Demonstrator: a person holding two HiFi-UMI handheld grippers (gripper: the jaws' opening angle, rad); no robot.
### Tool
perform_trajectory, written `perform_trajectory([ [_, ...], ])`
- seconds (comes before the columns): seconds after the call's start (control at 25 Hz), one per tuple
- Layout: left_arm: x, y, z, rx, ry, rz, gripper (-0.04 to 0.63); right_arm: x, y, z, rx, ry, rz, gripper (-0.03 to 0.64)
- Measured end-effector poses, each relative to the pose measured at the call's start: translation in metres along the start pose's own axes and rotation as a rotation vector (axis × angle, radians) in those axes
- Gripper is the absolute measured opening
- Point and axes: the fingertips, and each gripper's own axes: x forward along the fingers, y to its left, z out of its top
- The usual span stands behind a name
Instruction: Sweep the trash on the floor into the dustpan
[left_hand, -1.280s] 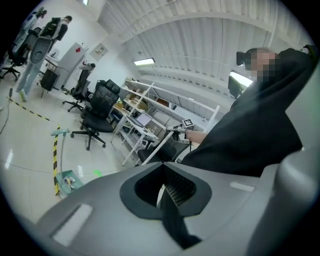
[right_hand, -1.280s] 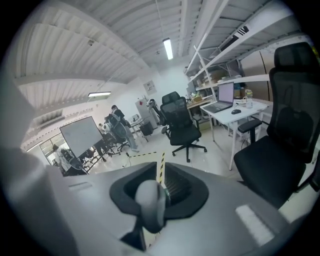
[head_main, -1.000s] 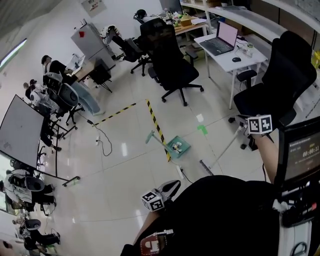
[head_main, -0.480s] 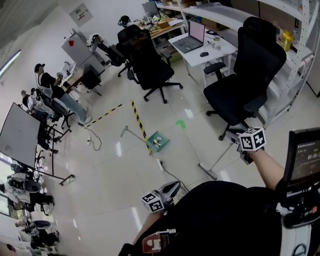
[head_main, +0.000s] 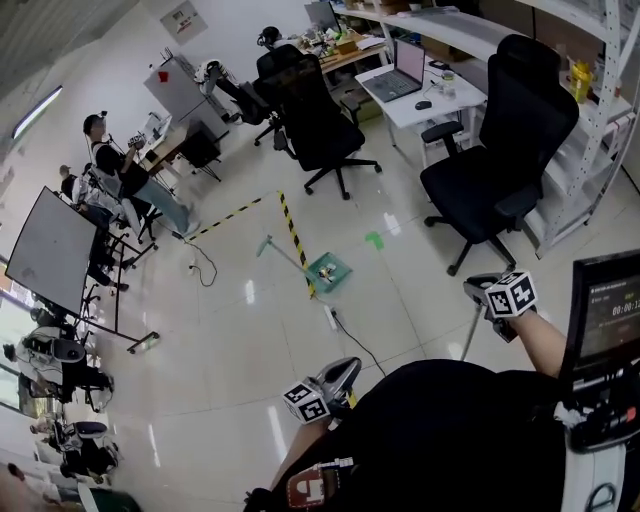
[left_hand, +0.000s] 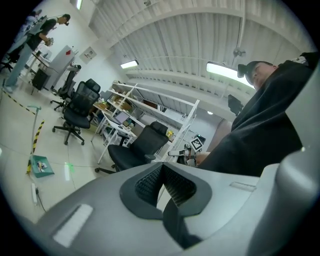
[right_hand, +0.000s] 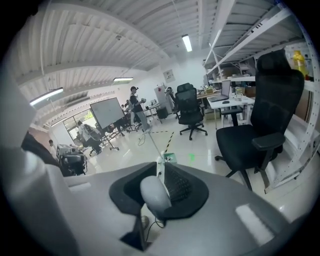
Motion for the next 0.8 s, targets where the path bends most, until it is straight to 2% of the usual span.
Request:
perform_trajectory([
  [0.2,-0.053,0.010,0.000,0.032,-0.021,0.046,0.000,0.039,0.054,-0.019,-0.044,0.066,0.055,0.044],
  [0.4,-0.103,0.028,0.005,0.012,-0.064,0.094,0.000,0.067,0.103,-0.006,-0.091,0.077,0.111,0.041],
  [0.8,-0.131,0.038,0.009,0.015,-0.079,0.097,0.000,0.079,0.130,0.018,-0.156,0.042,0.116,0.040],
])
